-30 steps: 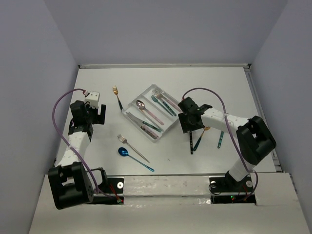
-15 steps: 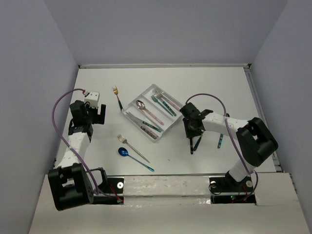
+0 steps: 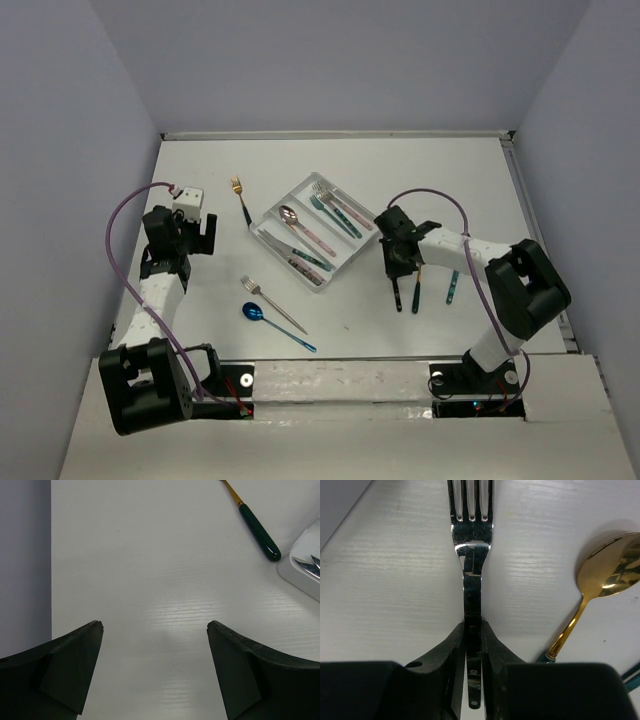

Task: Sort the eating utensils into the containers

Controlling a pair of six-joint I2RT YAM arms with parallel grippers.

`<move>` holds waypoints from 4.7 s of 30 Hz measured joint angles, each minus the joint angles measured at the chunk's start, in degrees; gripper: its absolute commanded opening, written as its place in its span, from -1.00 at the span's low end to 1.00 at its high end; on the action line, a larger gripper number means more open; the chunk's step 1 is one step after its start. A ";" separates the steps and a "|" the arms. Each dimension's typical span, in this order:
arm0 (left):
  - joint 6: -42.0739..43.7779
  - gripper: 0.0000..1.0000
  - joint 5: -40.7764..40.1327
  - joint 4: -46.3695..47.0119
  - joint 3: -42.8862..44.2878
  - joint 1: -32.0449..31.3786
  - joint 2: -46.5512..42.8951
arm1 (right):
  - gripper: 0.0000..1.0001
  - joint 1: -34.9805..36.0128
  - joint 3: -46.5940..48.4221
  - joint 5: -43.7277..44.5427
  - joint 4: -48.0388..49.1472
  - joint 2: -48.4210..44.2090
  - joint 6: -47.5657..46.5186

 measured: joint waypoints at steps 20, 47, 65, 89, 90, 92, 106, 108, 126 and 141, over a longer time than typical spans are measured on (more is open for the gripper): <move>0.00 0.98 0.26 0.57 0.00 0.00 1.73 | -1.00 -1.86 54.12 3.50 2.01 18.49 -29.53; -6.56 0.58 -2.10 -4.07 24.68 -10.49 29.03 | 0.13 2.54 52.83 -5.40 0.72 35.39 -43.82; -21.00 0.43 -0.85 -11.06 43.45 -14.73 50.53 | 0.08 2.58 44.96 -3.63 0.87 27.56 -37.92; -16.00 -0.68 -9.70 -12.90 45.11 -16.81 54.14 | 0.00 3.54 41.18 -5.31 0.74 27.12 -37.09; -15.85 -0.84 -10.01 -12.92 45.11 -16.87 54.14 | 0.00 3.65 40.89 -5.29 0.72 26.97 -37.09; -15.63 -1.00 -10.36 -12.87 45.11 -16.87 54.14 | 0.00 3.80 40.28 -5.29 0.66 26.60 -37.09; -16.06 -1.00 -7.17 -13.38 43.58 -14.03 50.95 | 0.11 4.09 39.45 -6.97 0.68 22.01 -36.02; -16.94 -1.00 -5.73 -14.19 43.15 -13.07 46.53 | 0.18 4.09 39.45 -8.85 0.96 20.55 -35.28; -32.52 -1.00 0.52 -5.53 35.67 -10.78 12.72 | 0.35 10.36 58.34 -28.30 23.21 19.74 -16.63; -37.59 -1.00 2.01 -4.42 28.98 -14.56 9.86 | 0.18 13.20 67.60 -37.99 28.68 34.84 -9.94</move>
